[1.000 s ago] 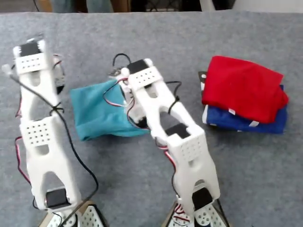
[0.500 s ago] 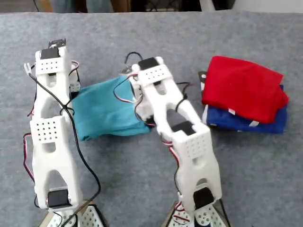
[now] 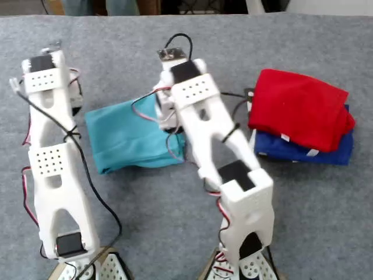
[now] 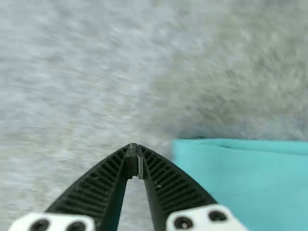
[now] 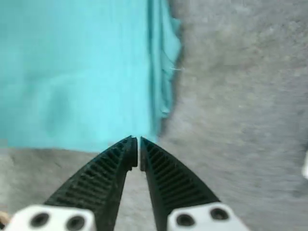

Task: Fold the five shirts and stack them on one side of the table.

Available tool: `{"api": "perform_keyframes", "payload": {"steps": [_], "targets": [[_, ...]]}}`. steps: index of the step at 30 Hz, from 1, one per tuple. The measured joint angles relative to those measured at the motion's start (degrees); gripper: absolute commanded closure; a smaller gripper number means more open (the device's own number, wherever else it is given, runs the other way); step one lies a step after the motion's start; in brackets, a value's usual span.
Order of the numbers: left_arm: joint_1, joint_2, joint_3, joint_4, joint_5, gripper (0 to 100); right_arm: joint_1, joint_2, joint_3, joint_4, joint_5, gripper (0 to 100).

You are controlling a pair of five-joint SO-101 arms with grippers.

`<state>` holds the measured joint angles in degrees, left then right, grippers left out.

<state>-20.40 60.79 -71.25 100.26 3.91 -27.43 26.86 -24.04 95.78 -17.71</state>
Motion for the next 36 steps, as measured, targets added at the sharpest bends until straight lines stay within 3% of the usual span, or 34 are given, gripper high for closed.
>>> {"api": "perform_keyframes", "payload": {"steps": [5,9,14,22,30,36], "targets": [[-6.4,-0.1,-2.0,-0.6,0.0,97,-3.6,6.3,0.0,-2.3,-10.0,60.6],[-8.8,-0.1,-1.7,-3.9,0.0,97,-3.8,12.3,-2.9,-5.8,-12.0,57.3],[-9.2,0.0,-1.7,-5.0,0.0,97,-3.8,21.0,-9.7,-7.2,-12.3,64.4],[-9.2,0.0,-1.7,-5.2,-0.2,97,-3.4,31.8,-26.5,-1.0,-7.8,98.5],[-9.2,0.0,-1.7,-5.2,-1.8,97,0.1,36.9,-36.0,5.2,-5.1,98.4],[-9.2,0.0,-1.7,-5.9,-2.1,97,4.8,31.6,-36.2,5.0,-1.0,98.4]]}}
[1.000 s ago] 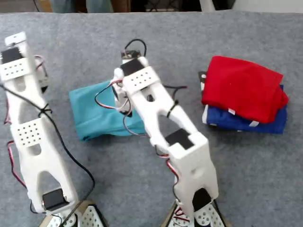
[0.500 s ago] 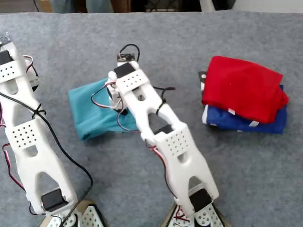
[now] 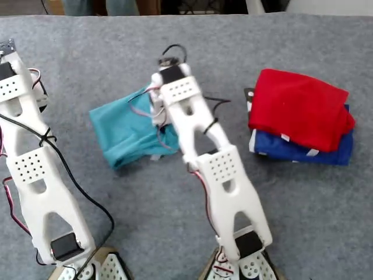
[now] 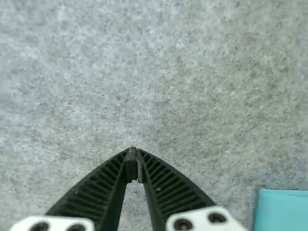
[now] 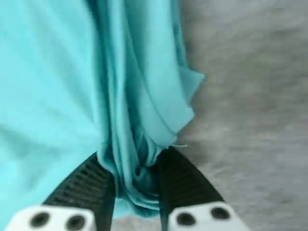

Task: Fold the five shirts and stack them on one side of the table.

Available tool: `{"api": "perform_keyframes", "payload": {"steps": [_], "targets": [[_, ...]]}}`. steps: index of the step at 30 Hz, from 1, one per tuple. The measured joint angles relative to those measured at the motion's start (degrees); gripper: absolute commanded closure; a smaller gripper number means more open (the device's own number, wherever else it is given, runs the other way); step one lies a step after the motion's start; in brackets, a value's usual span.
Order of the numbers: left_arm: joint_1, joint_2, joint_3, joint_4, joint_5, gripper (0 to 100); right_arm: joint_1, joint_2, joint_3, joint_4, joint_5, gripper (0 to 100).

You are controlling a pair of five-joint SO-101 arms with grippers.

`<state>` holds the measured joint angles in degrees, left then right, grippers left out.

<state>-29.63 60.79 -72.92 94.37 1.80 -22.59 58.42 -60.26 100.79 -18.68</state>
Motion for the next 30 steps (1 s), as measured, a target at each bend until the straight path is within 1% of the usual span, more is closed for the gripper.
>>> {"api": "perform_keyframes", "payload": {"steps": [4,8,11,17,22,26,28,30], "targets": [[0.0,0.0,0.0,0.0,0.0,97,2.9,-8.2,0.0,0.0,6.4,98.4],[0.0,0.0,0.0,0.0,0.0,97,8.4,-16.0,0.0,0.1,12.5,98.3],[0.0,0.0,0.0,0.0,0.0,97,14.6,-20.4,0.0,0.2,17.0,98.3],[0.0,0.0,0.0,0.0,0.0,97,29.8,-25.6,0.4,0.2,22.9,98.1],[0.0,0.0,0.0,0.0,0.0,97,42.0,-29.6,6.7,0.2,27.5,98.1],[0.0,0.0,0.0,0.0,0.0,97,50.8,-31.6,13.2,0.2,28.8,97.9],[0.0,0.0,0.0,0.0,0.0,97,54.2,-31.8,16.1,0.1,29.5,94.7],[0.0,0.0,0.0,0.0,0.0,97,56.4,-31.8,19.0,0.0,29.5,87.4]]}}
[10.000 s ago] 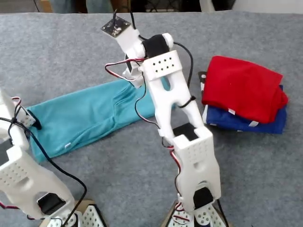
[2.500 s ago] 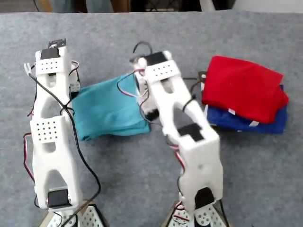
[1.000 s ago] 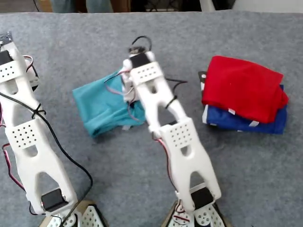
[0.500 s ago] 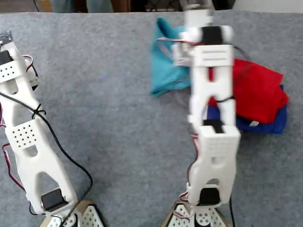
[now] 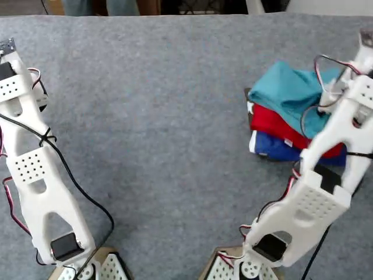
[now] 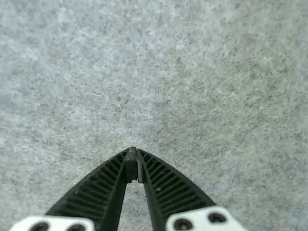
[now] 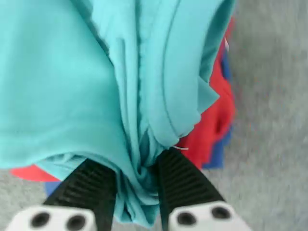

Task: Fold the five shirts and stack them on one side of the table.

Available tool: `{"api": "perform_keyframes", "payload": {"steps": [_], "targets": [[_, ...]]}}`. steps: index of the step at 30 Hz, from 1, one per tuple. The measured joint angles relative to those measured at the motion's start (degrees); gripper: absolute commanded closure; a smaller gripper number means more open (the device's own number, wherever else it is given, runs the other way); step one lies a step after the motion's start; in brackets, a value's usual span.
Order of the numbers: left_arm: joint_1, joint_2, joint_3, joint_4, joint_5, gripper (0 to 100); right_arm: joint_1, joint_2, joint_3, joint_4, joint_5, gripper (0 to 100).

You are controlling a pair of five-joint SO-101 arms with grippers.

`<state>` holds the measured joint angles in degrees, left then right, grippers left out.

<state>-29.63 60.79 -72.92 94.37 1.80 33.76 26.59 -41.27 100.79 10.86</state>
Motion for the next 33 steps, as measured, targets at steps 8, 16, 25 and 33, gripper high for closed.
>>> {"api": "perform_keyframes", "payload": {"steps": [8,16,25,33], "targets": [[0.0,5.0,0.0,0.0,0.0,97,6.5,0.0,4.1,0.0,-2.5,56.1],[0.0,6.0,0.0,0.0,0.0,97,6.8,-3.5,0.4,0.1,-2.5,68.7],[0.0,6.0,0.2,-0.9,0.0,97,-6.5,-11.3,-6.0,0.2,-1.0,95.1],[0.0,6.0,0.2,-1.1,0.0,97,-19.3,-7.3,-5.1,-0.6,-1.7,95.2]]}}
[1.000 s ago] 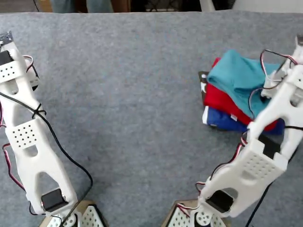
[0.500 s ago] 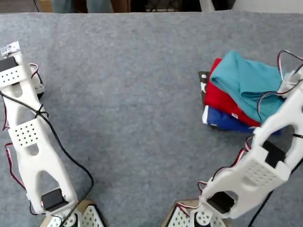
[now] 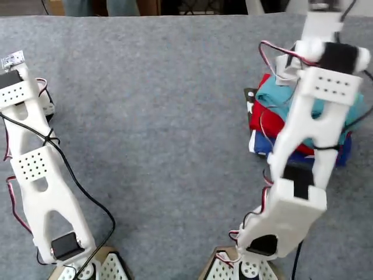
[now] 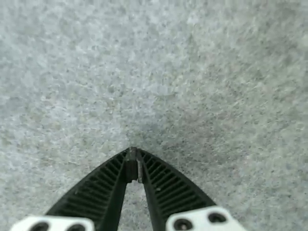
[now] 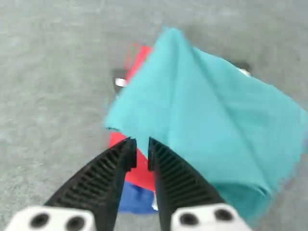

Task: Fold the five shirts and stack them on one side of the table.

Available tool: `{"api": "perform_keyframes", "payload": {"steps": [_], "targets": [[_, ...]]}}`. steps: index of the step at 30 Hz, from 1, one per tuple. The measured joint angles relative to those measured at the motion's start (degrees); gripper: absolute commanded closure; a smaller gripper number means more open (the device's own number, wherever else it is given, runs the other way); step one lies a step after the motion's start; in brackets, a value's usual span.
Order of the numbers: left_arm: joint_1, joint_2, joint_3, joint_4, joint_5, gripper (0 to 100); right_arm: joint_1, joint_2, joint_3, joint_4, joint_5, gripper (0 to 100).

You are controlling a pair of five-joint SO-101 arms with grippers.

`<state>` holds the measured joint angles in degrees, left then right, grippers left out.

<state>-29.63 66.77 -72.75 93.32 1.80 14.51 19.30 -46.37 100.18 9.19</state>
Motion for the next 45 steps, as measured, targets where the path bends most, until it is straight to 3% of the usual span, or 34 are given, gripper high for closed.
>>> {"api": "perform_keyframes", "payload": {"steps": [9,22,27,32,40,45], "targets": [[0.0,0.0,0.0,0.0,0.0,97,6.1,16.0,-7.1,-0.4,0.0,94.9],[0.0,0.0,0.0,0.0,0.0,97,19.2,33.3,-41.3,-7.9,0.0,94.9],[0.0,0.0,0.0,0.0,0.0,97,17.8,31.4,-45.5,-0.4,2.8,95.3],[0.0,0.0,0.0,-0.4,0.0,97,13.5,19.0,-35.3,0.8,2.8,95.3],[0.0,0.0,0.0,-0.9,0.0,97,4.6,-11.5,11.1,0.4,2.9,95.3],[0.0,1.1,-0.1,-0.9,0.0,97,4.1,-17.4,28.7,-2.9,2.9,95.3]]}}
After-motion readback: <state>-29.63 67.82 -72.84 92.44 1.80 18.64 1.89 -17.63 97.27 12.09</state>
